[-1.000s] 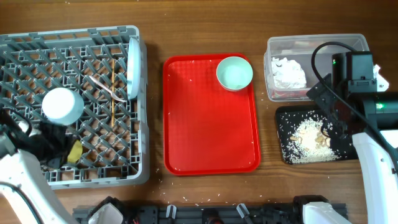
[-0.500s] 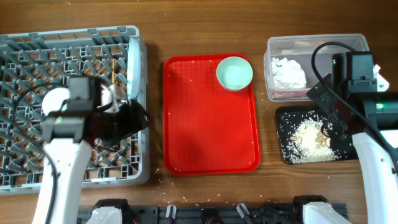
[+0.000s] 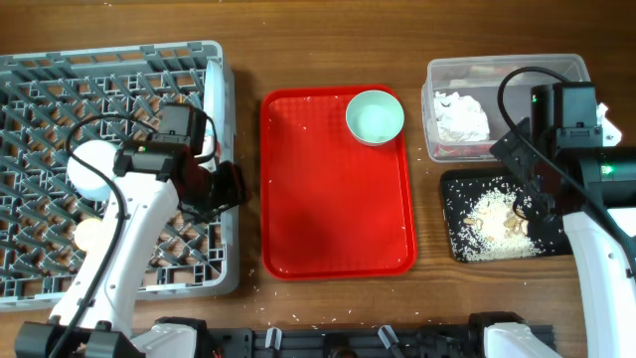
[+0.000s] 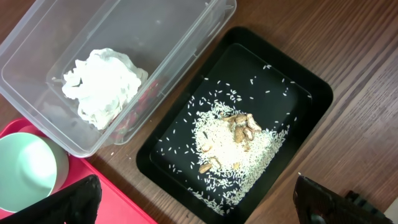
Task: Sort waste into correct bins and load items into the dishwasher rack
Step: 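Withdraw the left gripper and move it to the green bowl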
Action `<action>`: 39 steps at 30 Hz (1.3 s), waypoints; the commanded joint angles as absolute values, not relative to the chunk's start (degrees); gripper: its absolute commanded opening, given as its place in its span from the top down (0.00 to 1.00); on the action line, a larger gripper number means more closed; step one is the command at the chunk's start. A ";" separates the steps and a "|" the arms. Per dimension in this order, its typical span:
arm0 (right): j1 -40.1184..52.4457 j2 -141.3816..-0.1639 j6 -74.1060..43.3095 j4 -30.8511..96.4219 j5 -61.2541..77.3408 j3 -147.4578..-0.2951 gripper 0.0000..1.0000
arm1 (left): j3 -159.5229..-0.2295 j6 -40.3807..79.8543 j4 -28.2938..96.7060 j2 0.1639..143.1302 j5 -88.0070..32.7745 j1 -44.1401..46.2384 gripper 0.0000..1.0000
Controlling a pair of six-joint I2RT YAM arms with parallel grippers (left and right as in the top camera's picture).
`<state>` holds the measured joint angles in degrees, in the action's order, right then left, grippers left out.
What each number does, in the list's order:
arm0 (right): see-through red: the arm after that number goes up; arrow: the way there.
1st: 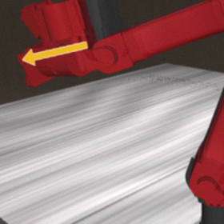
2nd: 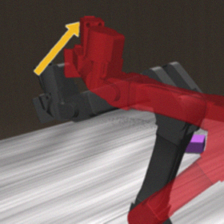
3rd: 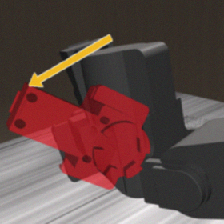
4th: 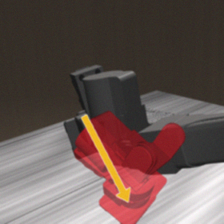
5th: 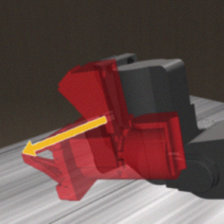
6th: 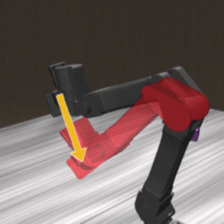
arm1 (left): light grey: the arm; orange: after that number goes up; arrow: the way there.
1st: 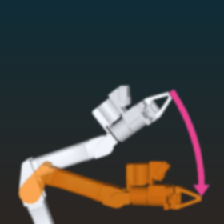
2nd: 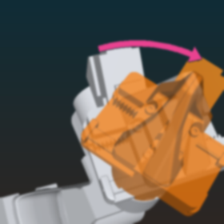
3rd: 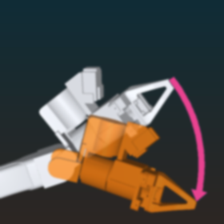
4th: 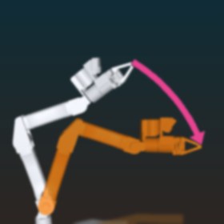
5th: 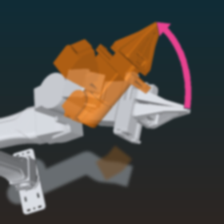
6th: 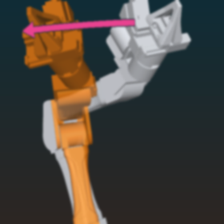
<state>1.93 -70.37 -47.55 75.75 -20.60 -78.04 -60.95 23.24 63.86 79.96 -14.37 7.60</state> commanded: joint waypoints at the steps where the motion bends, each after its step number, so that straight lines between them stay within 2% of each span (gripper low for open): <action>1: 1.80 -69.91 -48.05 75.66 -20.49 -78.30 0.00 | -60.75 23.59 64.38 79.46 -17.61 9.91 0.32; 3: 1.80 -69.91 -48.05 75.66 -20.51 -78.30 0.00 | -60.75 23.59 64.07 77.89 -22.28 11.31 0.35; 8: 1.80 -69.91 -48.05 75.66 -20.51 -78.30 0.00 | -60.75 23.62 63.18 72.20 -24.49 16.71 0.36; 10: 1.80 -69.91 -48.05 75.66 -20.49 -78.30 0.00 | -60.75 23.64 60.60 70.94 -28.08 19.05 0.39; 13: 1.80 -69.91 -48.05 75.66 -20.49 -78.30 0.00 | -60.75 23.64 55.94 71.07 -35.24 23.33 0.38; 16: 1.80 -69.91 -48.05 75.66 -20.49 -78.30 0.00 | -60.75 24.75 51.57 71.40 -35.75 28.73 0.38; 17: 1.80 -69.91 -48.05 75.66 -20.51 -78.30 0.01 | -60.75 24.88 49.76 71.66 -35.75 30.74 0.36; 19: 1.80 -69.91 -48.05 75.66 -20.51 -78.30 0.00 | -60.75 24.86 46.39 72.53 -33.76 34.92 0.18; 23: 1.80 -69.91 -48.05 75.66 -20.49 -78.30 0.00 | -60.75 24.88 45.01 76.05 -27.44 40.97 0.14; 25: 1.80 -69.91 -48.03 75.66 -20.49 -78.30 0.00 | -60.75 24.88 44.99 78.17 -25.41 43.66 0.21; 26: 1.80 -69.91 -48.03 75.66 -20.49 -78.30 0.00 | -60.75 24.88 44.99 78.98 -24.14 45.01 0.21; 29: 1.80 -69.91 -48.05 75.66 -20.51 -78.30 0.00 | -60.75 24.88 44.99 80.42 -20.34 48.86 0.13; 35: 1.80 -69.91 -48.05 75.66 -20.51 -78.30 0.00 | -60.75 24.88 44.53 80.71 -12.10 54.87 0.12; 36: 1.80 -69.91 -48.03 75.66 -20.49 -78.30 0.00 | -60.75 24.88 44.31 80.68 -12.12 54.98 0.00; 39: 1.80 -69.91 -48.05 75.66 -20.49 -78.30 0.00 | -60.75 24.91 44.27 80.68 -12.14 54.96 0.00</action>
<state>1.93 -70.37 -47.55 75.75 -20.60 -78.04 -60.82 24.80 44.51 80.27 -13.78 54.72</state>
